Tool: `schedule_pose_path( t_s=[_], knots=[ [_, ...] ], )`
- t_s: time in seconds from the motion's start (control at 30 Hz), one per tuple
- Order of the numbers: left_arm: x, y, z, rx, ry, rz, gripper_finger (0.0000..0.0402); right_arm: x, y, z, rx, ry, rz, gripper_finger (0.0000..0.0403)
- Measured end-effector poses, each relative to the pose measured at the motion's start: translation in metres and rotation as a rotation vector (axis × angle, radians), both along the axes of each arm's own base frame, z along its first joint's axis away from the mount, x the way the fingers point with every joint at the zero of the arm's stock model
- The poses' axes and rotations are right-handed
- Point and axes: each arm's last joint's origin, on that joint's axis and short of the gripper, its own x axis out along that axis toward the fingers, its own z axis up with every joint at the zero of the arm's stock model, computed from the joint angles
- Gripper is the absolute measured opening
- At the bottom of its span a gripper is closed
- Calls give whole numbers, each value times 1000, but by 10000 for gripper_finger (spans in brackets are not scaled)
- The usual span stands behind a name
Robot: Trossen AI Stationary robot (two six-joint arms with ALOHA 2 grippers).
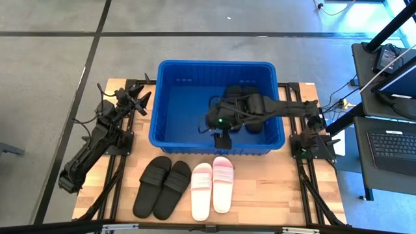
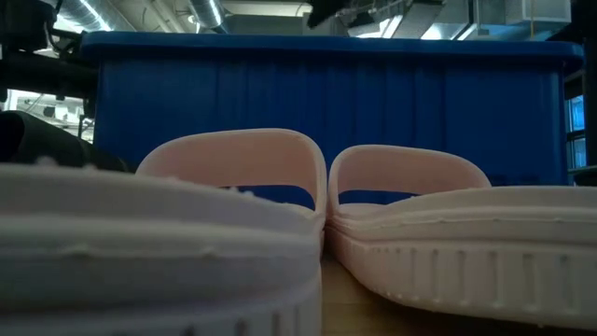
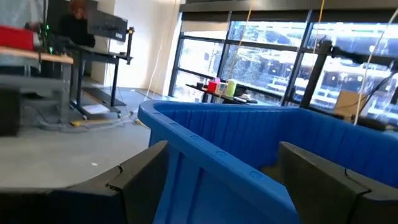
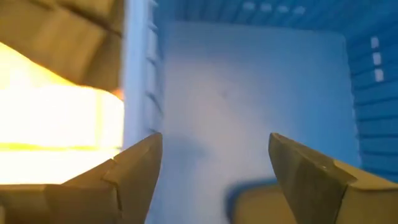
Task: Pick and place slides into bin
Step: Put the pink slipper into the blue bin
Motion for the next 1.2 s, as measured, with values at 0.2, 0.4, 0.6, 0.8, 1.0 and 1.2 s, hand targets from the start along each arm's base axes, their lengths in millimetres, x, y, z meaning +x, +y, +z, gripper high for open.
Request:
schedule_pose_path(
  t_s=[0.2,0.4,0.6,0.8,1.0,1.2],
  knots=[
    [0,0,0,-16,-14,-3,290,5,36,6,126,-122,-66,294],
    [0,0,0,-15,-11,-3,290,-6,83,6,126,-139,-85,294],
    [0,0,-3,-44,5,-2,290,-13,135,-10,115,-138,-139,283],
    [0,1,-9,-93,32,-1,290,-13,173,-45,42,-62,-160,271],
    [0,1,-16,-99,131,5,290,-7,189,-89,-29,100,-175,270],
    [0,0,-22,-124,193,6,290,0,195,-129,-69,284,-162,270]
  ],
)
